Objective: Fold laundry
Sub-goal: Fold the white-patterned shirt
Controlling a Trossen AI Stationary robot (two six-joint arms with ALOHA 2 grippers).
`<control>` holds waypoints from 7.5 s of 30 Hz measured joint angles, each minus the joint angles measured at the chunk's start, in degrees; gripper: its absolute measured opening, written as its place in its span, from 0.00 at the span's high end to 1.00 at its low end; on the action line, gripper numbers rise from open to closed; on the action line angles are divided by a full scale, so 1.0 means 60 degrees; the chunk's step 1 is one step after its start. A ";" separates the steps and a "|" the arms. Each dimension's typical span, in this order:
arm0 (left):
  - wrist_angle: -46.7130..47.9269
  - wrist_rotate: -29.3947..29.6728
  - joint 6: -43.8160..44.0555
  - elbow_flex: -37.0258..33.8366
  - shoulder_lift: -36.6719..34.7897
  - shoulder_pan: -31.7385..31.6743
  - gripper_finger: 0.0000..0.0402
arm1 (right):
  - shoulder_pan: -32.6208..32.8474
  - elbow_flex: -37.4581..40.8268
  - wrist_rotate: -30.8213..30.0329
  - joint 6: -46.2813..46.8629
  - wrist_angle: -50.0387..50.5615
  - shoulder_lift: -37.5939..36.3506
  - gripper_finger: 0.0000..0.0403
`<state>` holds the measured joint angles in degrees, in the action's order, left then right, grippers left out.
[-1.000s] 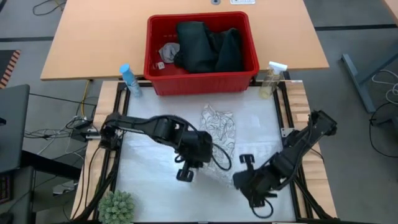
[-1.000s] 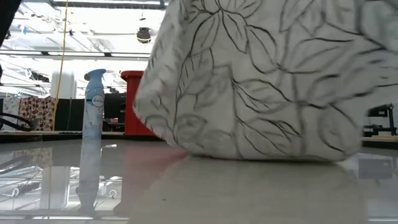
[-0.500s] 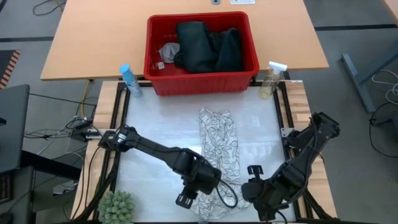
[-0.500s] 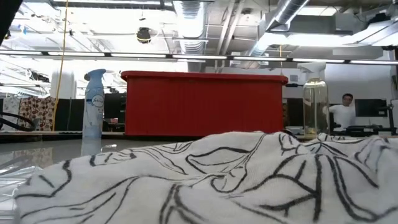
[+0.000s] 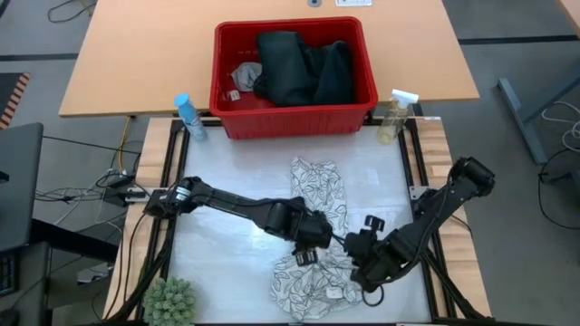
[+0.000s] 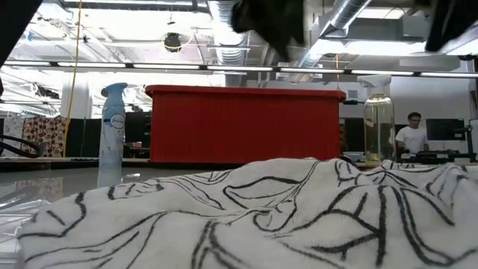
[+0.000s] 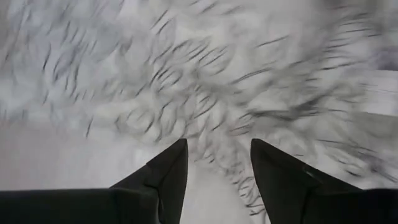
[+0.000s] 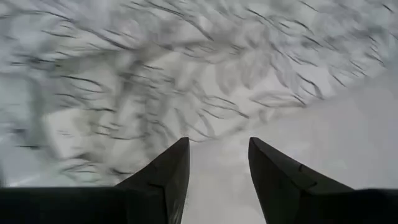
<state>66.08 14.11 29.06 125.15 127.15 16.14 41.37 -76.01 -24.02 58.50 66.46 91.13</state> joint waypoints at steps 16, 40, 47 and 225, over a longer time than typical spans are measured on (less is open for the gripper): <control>-0.6550 -0.1097 0.2755 -0.7033 -0.2749 0.0253 0.59 | 0.1350 0.3180 -0.0242 0.2539 -0.0778 -0.3043 0.53; -1.1163 0.0663 0.1228 -1.0700 -0.3579 0.1614 0.65 | 0.1270 0.3279 -0.0544 0.2504 -0.1166 -0.2812 0.53; -1.1236 0.0531 0.1263 -1.0700 -0.3010 0.1601 0.65 | 0.1270 0.3275 -0.0533 0.2503 -0.1284 -0.2815 0.53; -0.1005 0.3062 0.3712 0.0913 -0.5093 0.5805 1.00 | 0.4319 -0.0339 -0.2404 -0.4188 -0.7909 -0.4380 0.96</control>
<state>60.05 32.49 51.33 130.63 96.60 50.97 67.29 -78.04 -38.45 33.37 19.00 64.85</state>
